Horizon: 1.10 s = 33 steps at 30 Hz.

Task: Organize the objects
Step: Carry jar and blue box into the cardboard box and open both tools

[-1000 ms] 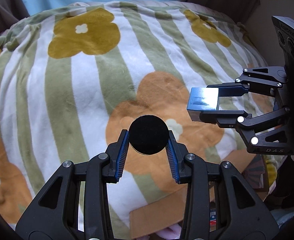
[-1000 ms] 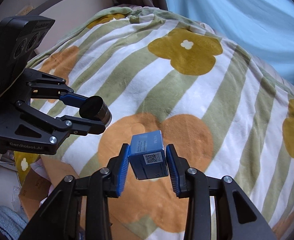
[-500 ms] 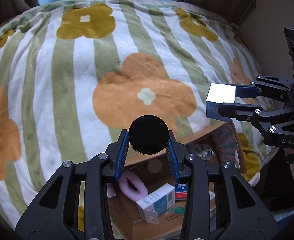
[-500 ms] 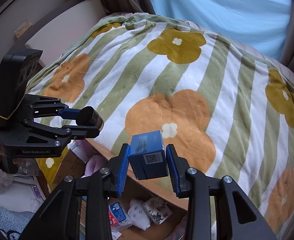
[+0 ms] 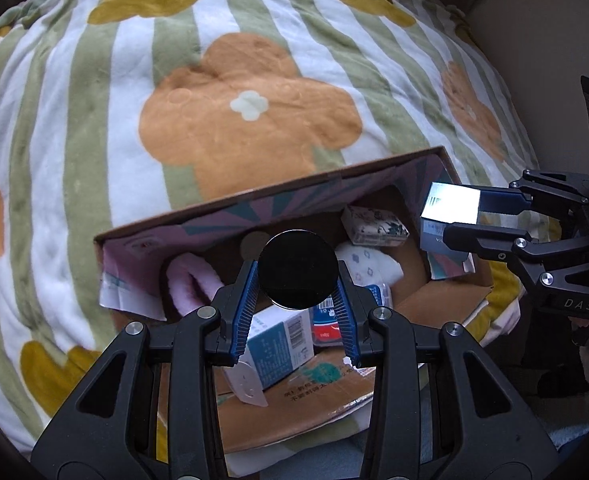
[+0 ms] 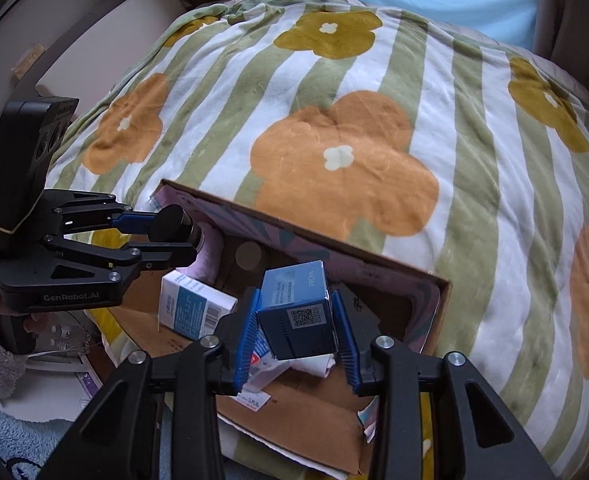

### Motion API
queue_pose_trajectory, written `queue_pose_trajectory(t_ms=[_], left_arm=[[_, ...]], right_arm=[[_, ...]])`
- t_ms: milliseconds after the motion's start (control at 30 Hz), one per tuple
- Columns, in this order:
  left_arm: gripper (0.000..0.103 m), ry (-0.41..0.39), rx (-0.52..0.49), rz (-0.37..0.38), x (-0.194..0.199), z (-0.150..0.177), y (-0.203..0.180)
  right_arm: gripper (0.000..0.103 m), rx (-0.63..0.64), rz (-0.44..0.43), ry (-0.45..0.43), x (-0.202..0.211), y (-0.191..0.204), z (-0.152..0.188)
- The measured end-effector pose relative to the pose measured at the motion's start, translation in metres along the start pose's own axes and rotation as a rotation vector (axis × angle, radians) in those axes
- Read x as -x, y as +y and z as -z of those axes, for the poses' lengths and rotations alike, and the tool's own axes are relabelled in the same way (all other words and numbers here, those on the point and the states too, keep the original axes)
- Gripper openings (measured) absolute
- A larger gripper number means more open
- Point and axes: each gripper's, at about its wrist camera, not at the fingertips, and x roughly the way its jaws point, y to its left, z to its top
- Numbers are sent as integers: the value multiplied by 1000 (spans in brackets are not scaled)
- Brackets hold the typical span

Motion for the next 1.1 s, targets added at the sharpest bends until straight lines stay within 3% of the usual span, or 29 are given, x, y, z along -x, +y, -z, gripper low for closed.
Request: queue_pose_trajectory(t_ms=[233, 500, 533, 567, 600, 633, 733, 867, 1100], left_arm=[[34, 39, -33, 3, -20, 13, -20], [36, 46, -28, -27, -20, 8, -22], [41, 51, -23, -35, -20, 8, -21], [73, 58, -22, -48, -20, 8, -20], [100, 61, -24, -66, -19, 8, -20], [103, 47, -27, -72, -18, 8, -19], [103, 46, -33, -86, -17, 10, -15], [103, 48, -21, -88, -18, 15, -10], [103, 29, -8, -84, -8, 20, -11]], right_arm=[[34, -29, 8, 38, -11, -6, 36], [35, 20, 28, 50, -11, 0, 44], [38, 28, 31, 60, -13, 1, 44], [45, 30, 43, 63, -14, 2, 45], [60, 30, 54, 65, -16, 3, 45], [79, 31, 56, 66, -16, 3, 47], [98, 27, 34, 59, -17, 2, 50], [98, 17, 84, 51, -16, 2, 55], [98, 23, 82, 71, -18, 7, 55]])
